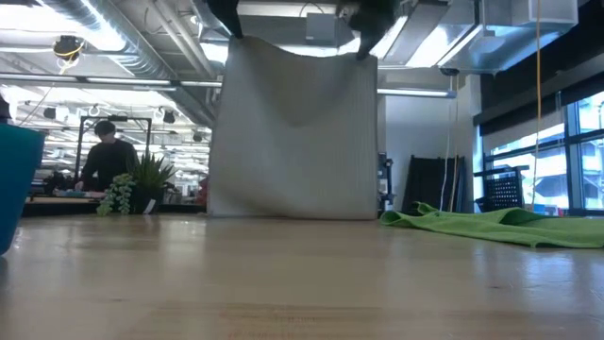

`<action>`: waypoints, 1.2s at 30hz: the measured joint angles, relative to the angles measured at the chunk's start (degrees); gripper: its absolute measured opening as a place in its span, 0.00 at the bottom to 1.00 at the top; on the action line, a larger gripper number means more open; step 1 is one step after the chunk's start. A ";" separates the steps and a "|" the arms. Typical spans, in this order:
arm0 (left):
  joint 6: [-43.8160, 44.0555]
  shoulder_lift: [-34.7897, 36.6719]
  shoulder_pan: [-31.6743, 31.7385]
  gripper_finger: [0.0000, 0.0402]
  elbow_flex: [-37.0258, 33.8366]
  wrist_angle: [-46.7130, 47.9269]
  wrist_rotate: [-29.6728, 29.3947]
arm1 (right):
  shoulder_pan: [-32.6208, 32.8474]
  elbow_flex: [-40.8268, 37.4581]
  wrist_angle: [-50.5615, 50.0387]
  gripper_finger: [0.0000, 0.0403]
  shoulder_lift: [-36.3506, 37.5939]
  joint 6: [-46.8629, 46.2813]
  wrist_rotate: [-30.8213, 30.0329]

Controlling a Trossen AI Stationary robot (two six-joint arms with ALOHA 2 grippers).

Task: Fold microfiber towels
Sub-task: Fold the gray microfiber cloth

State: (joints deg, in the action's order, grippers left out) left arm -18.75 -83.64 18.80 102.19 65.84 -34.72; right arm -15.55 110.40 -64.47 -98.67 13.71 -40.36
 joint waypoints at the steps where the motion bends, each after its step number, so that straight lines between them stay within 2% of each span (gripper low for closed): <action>1: 0.17 0.00 -0.43 0.00 -0.20 0.00 0.00 | 0.18 -1.01 -0.08 0.00 0.00 -0.14 0.04; 6: 0.93 0.01 -3.03 0.00 -0.36 0.28 -0.02 | 1.21 -3.01 -0.77 0.00 -0.02 -1.44 0.01; 15: 8.67 0.00 -8.50 0.00 -0.36 6.47 2.89 | 3.94 -3.05 -5.90 0.00 0.52 -4.45 0.43; 22: 18.15 0.02 -15.47 0.00 -0.36 13.12 3.38 | 6.49 -3.05 -14.26 0.00 0.55 -10.55 6.30; 27: 24.58 0.02 -20.87 0.00 -1.55 13.44 7.14 | 9.50 -3.05 -16.42 0.00 0.59 -13.73 9.96; 36: 34.96 0.00 -30.69 0.00 -9.52 12.34 9.25 | 16.42 -3.05 -17.29 0.00 0.59 -19.25 14.99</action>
State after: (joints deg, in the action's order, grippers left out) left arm 16.21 -83.64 -11.89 92.67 78.18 -25.47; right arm 0.87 107.35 -81.76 -98.08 -5.53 -25.37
